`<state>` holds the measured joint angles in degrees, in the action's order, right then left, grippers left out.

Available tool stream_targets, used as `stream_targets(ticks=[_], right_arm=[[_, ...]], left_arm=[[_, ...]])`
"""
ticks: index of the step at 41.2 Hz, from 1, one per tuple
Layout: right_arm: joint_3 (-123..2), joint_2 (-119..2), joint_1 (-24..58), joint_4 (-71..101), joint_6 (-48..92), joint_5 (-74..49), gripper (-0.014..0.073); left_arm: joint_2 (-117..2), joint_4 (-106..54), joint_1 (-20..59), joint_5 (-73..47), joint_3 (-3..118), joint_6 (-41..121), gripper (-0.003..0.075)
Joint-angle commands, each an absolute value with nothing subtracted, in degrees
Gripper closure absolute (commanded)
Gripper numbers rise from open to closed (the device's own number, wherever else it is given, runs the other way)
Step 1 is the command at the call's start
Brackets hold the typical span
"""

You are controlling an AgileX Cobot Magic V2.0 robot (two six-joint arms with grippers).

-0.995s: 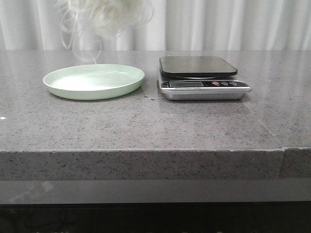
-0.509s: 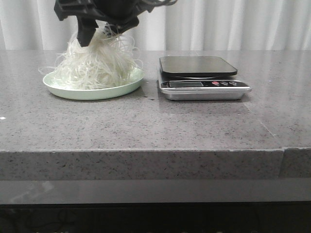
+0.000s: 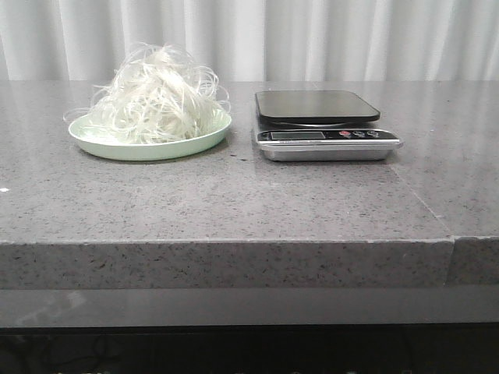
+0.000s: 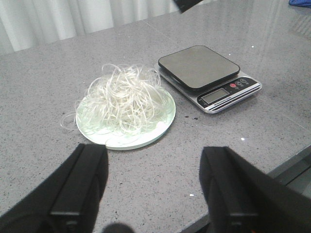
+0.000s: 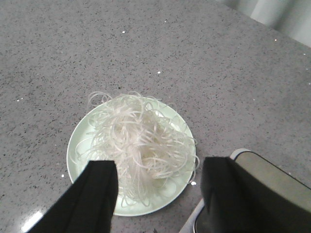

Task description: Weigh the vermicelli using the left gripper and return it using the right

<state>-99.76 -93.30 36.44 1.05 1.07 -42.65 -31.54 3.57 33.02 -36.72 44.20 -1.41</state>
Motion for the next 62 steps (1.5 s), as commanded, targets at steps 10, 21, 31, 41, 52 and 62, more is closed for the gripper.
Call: stream_targets(ticks=[10,21,31,41,52,62], right_arm=[[-83.44,-73.83,36.11,0.56,1.43,-38.32,0.0104],[-68.46,-57.45,36.11,0.00,1.43,-38.48,0.0112],[-56.17,-42.17,36.11,0.00,1.43,-41.70,0.0112],[-49.91,-33.85,36.11,-0.53,1.43,-45.05,0.0112],[-49.10,-33.16,36.11,-0.53,1.43,-45.84,0.0258],[-49.10,-33.16,36.11,-0.53,1.43,-45.91,0.0432]], left_arm=[[-31.75,3.06,32.92,-32.23,45.68,-1.47,0.0248],[-31.75,3.06,32.92,-32.33,45.68,-1.47,0.0248],[-31.75,3.06,32.92,-32.33,45.68,-1.47,0.0248],[-31.75,3.06,32.92,-32.33,45.68,-1.47,0.0248],[-31.75,3.06,32.92,-32.33,45.68,-1.47,0.0300],[-31.75,3.06,32.92,-32.33,45.68,-1.47,0.0514]])
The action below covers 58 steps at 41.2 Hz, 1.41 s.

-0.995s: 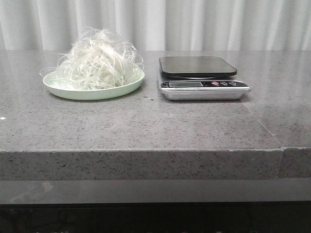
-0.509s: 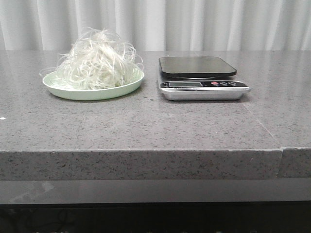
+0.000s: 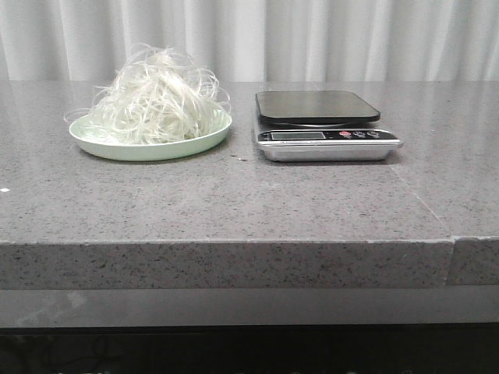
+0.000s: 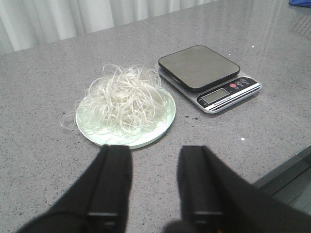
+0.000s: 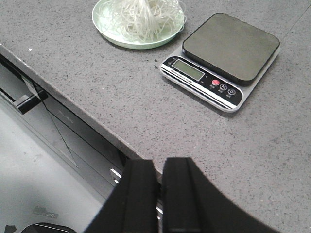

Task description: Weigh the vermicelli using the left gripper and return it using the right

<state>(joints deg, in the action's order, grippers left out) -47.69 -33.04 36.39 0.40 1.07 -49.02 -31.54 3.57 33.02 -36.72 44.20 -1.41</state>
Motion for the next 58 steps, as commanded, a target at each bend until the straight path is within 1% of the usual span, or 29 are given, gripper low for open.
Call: stream_targets(ticks=[1,4,31,33,38,43,49,58], right_arm=[[-49.10,-33.16,36.11,-0.53,1.43,-45.91,0.0432],[-49.10,-33.16,36.11,-0.53,1.43,-45.91,0.0432],[-49.10,-33.16,36.11,-0.53,1.43,-46.18,0.0432],[-49.10,-33.16,36.11,-0.53,1.43,-46.18,0.0432],[-49.10,-33.16,36.11,-0.53,1.43,-46.24,0.0432],[-49.10,-33.16,36.11,-0.53,1.43,-46.19,0.0432],[-49.10,-33.16,36.11,-0.53,1.43,-46.19,0.0432],[-49.10,-33.16,36.11,-0.53,1.43,-46.19,0.0432]], left_arm=[[-31.75,3.06,32.92,-32.33,45.68,-1.47,0.0535],[-31.75,3.06,32.92,-32.33,45.68,-1.47,0.0580],[-31.51,3.06,33.03,-32.23,45.63,-1.47,0.0577],[-31.24,5.49,32.54,-31.98,45.23,-1.47,0.0577],[-28.21,6.98,27.55,-28.93,40.83,-1.47,0.0577],[-22.66,6.98,21.26,-20.44,31.95,-1.47,0.0577],[-12.86,6.37,13.66,-10.97,18.56,-1.47,0.0577],[-1.78,1.15,5.37,-3.03,5.27,-1.47,0.0577]])
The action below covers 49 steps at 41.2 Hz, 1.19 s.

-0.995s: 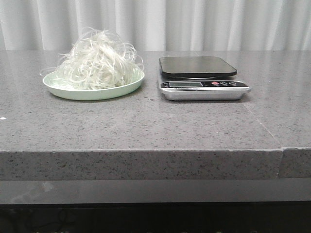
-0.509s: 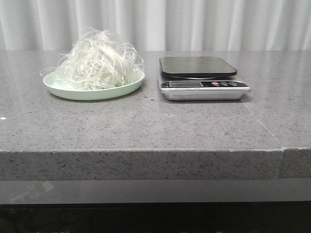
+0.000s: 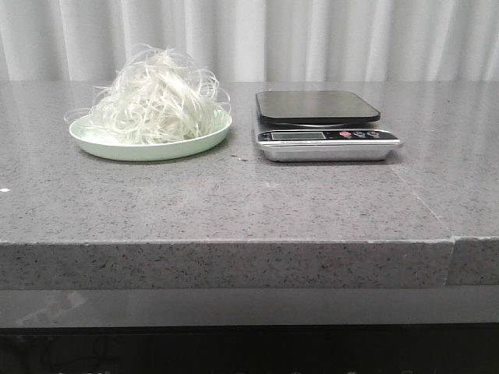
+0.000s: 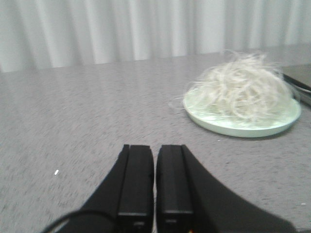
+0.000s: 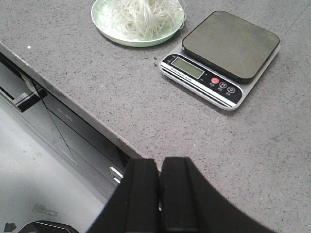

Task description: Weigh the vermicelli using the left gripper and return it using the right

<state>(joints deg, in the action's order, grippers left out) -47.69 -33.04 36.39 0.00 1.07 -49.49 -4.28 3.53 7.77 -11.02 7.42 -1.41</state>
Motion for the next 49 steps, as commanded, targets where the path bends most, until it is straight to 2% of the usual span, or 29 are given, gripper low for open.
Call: stream_targets(ticks=[1,11,49], right_arm=[[-49.10,-33.16,36.11,-0.53,1.43,-46.19,0.0432],[-49.10,-33.16,36.11,-0.53,1.43,-46.17,0.0432],[-49.10,-33.16,36.11,-0.53,1.43,-46.18,0.0432]], left_arm=[[-1.13,1.01,4.92,-2.77,4.19,-1.47,0.0577],[1.43,0.82,3.93,2.08,-0.54,-1.47,0.0577],[1.43,0.82,3.79,2.44,-0.54,-1.47,0.0577]])
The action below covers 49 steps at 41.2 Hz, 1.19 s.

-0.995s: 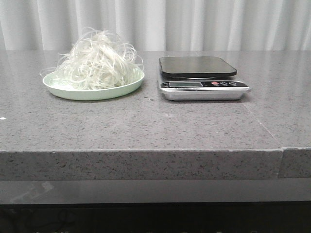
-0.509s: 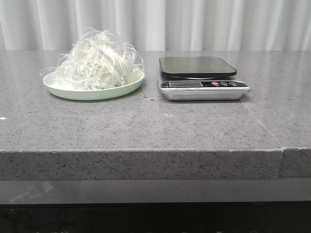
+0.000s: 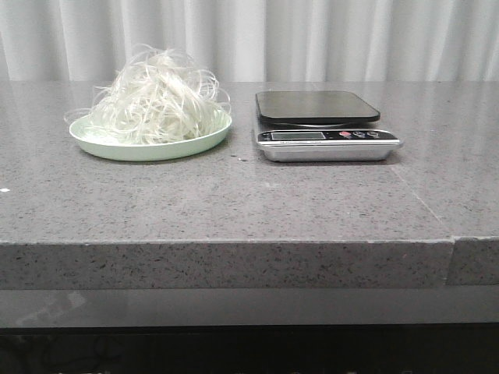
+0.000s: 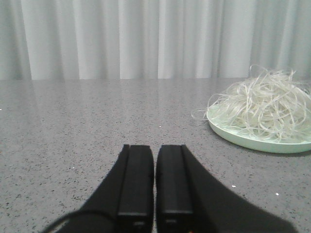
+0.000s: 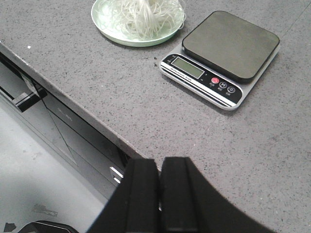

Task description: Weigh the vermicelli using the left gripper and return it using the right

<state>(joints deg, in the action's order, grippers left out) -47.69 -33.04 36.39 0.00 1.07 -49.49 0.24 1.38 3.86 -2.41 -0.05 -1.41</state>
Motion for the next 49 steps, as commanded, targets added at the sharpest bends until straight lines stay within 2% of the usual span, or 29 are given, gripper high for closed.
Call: stream_targets(ticks=[1,6,9,19,27,42,49], right_arm=[[-49.10,-33.16,36.11,-0.53,1.43,-46.18,0.0432],[-48.10,-31.55,35.56,-0.74,1.49,-45.90,0.0432],[-46.06,-28.98,32.51,-0.96,1.49,-43.73,0.0432],[-29.21,-14.34,14.22,-0.96,1.49,-22.01,0.0432],[-16.29,-6.23,4.16,-0.90,1.49,-10.54,0.0432],[1.04,0.83,1.26,-0.85,1.49,3.57,0.0432],[1.10,1.62,1.26,-0.41,1.43,2.75,0.0432]], left_arm=[[1.43,0.82,3.79,2.44,-0.54,-1.47,0.0577],[1.43,0.82,3.79,2.44,-0.54,-1.47,0.0577],[1.43,0.82,3.79,2.44,-0.54,-1.47,0.0577],[1.43,0.82,3.79,2.44,-0.54,-1.47,0.0577],[1.43,0.82,3.79,2.44,-0.54,-1.47,0.0577],[1.43,0.82,3.79,2.44,-0.54,-1.47,0.0577],[1.43,0.82,3.79,2.44,-0.54,-1.47,0.0577]])
